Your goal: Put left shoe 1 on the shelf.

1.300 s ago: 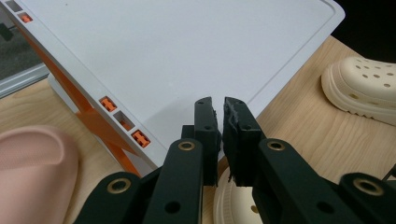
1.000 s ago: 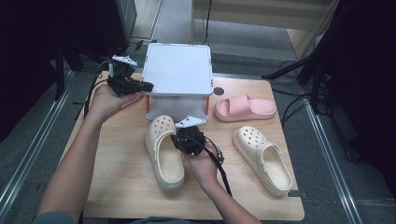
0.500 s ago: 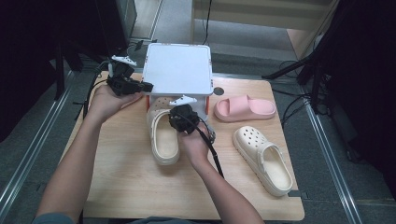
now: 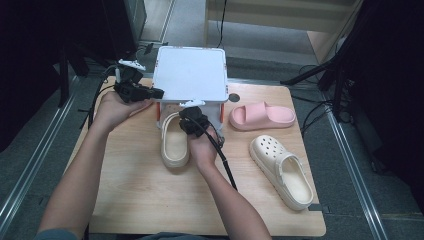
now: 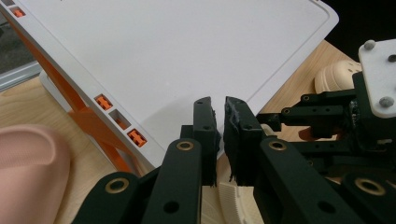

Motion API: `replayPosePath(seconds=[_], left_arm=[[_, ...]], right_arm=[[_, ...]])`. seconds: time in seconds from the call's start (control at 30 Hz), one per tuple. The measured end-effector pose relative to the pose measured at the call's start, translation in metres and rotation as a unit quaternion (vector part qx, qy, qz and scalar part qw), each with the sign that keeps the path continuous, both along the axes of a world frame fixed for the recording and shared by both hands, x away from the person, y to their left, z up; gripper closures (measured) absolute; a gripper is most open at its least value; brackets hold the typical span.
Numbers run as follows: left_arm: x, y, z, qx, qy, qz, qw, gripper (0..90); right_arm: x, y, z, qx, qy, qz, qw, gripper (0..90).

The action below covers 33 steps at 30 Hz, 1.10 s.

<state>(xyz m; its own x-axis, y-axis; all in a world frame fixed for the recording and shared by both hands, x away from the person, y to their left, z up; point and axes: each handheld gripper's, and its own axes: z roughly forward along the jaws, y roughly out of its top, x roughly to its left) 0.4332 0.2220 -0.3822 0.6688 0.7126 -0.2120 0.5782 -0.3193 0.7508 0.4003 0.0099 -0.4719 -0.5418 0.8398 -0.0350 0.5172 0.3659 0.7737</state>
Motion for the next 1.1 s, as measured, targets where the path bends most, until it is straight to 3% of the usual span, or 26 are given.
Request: replayPosePath(seconds=[0.27,0.4,0.53,0.63,0.73,0.77,0.8,0.87,1.1], left_arm=[[0.000,0.000,0.000,-0.001,0.000,0.000,1.0000,82.9],[0.000,0.000,0.000,0.000,-0.001,0.001,1.0000,82.7],[0.000,0.000,0.000,0.000,-0.001,0.001,1.0000,82.7],[0.000,0.000,0.000,-0.003,0.002,0.002,1.0000,83.5],[0.000,0.000,0.000,0.000,0.002,0.003,1.0000,83.6],[0.000,0.000,0.000,0.000,0.002,0.003,1.0000,83.6],[0.000,-0.001,0.000,0.000,0.003,0.004,1.0000,83.6],[0.000,-0.001,0.001,0.002,0.001,0.004,1.0000,83.6],[-0.001,-0.001,0.001,0.003,0.001,0.005,1.0000,83.5]], right_arm=[[-0.003,-0.002,-0.001,0.014,0.012,0.009,0.9998,68.8],[-0.009,-0.008,0.007,0.028,0.013,0.025,0.9992,60.7],[-0.016,-0.013,0.012,0.040,0.012,0.029,0.9987,60.2],[-0.024,-0.020,0.019,0.054,0.022,0.044,0.9974,63.2],[-0.035,-0.028,0.025,0.053,0.035,0.067,0.9957,74.9],[-0.035,-0.028,0.025,0.053,0.035,0.067,0.9957,74.9],[-0.043,-0.033,0.028,0.062,0.040,0.082,0.9938,82.0],[-0.051,-0.035,0.029,0.066,0.045,0.095,0.9923,86.5],[-0.081,-0.037,0.019,0.063,0.060,0.137,0.9867,90.0]])
